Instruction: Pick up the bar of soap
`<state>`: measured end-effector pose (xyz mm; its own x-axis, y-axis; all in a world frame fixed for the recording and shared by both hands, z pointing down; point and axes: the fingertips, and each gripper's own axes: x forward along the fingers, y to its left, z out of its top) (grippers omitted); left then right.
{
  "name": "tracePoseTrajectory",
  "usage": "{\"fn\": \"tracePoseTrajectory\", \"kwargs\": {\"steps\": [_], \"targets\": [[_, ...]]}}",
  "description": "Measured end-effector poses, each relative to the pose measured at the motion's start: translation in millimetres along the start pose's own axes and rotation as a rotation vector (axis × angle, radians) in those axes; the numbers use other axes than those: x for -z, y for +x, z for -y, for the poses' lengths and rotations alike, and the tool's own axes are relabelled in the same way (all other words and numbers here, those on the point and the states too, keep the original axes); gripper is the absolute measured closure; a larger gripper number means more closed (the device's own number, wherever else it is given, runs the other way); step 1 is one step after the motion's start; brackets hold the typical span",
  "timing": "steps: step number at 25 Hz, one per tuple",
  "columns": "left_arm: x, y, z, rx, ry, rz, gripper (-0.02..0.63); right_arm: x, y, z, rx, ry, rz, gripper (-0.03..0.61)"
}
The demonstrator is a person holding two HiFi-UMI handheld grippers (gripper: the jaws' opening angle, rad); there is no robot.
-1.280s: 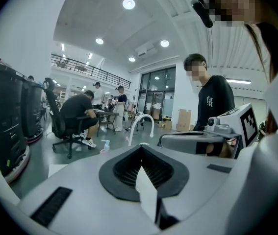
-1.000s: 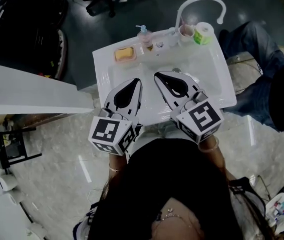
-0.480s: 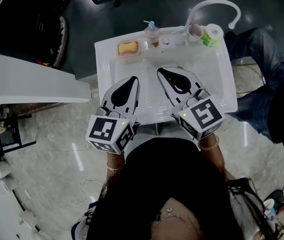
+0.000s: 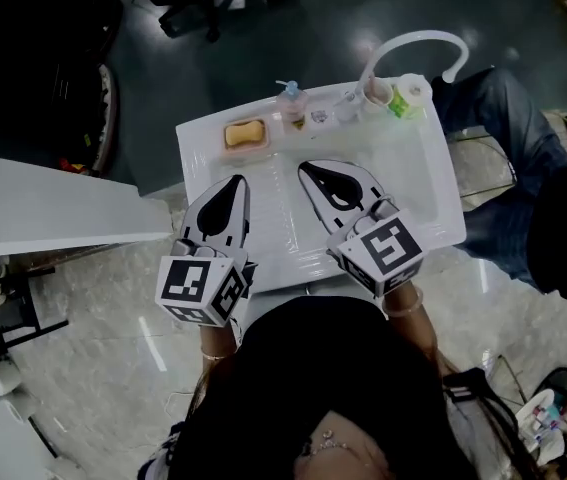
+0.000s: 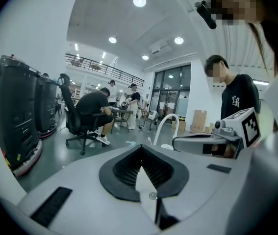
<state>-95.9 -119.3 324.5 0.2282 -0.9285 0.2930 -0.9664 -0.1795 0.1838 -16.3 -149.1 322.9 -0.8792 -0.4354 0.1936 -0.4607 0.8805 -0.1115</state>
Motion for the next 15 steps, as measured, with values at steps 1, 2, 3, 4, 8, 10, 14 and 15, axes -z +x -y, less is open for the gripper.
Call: {"fn": "tracePoseTrajectory", "kwargs": {"steps": [1, 2, 3, 4, 8, 10, 14, 15], "targets": [[-2, 3, -4, 0.004, -0.001, 0.002, 0.606, 1, 6, 4, 0.009, -0.011, -0.005, 0.569], [-4, 6, -8, 0.008, -0.002, 0.003, 0.606, 3, 13, 6, 0.017, -0.022, -0.012, 0.569], [-4, 8, -12, 0.012, -0.003, 0.003, 0.606, 5, 19, 8, 0.021, -0.031, -0.020, 0.569], [-3, 11, -16, 0.017, -0.004, -0.001, 0.606, 7, 26, 9, 0.023, -0.038, -0.028, 0.569], [0, 23, -25, 0.055, -0.018, -0.023, 0.606, 18, 50, 15, 0.034, -0.084, -0.070, 0.569], [1, 28, -30, 0.073, -0.029, -0.025, 0.606, 23, 61, 20, 0.044, -0.097, -0.093, 0.569], [9, 36, -47, 0.079, -0.040, -0.038, 0.606, 36, 81, 25, 0.056, -0.098, -0.124, 0.569], [12, 37, -50, 0.080, -0.043, -0.047, 0.606, 40, 85, 26, 0.059, -0.100, -0.135, 0.569]]}}
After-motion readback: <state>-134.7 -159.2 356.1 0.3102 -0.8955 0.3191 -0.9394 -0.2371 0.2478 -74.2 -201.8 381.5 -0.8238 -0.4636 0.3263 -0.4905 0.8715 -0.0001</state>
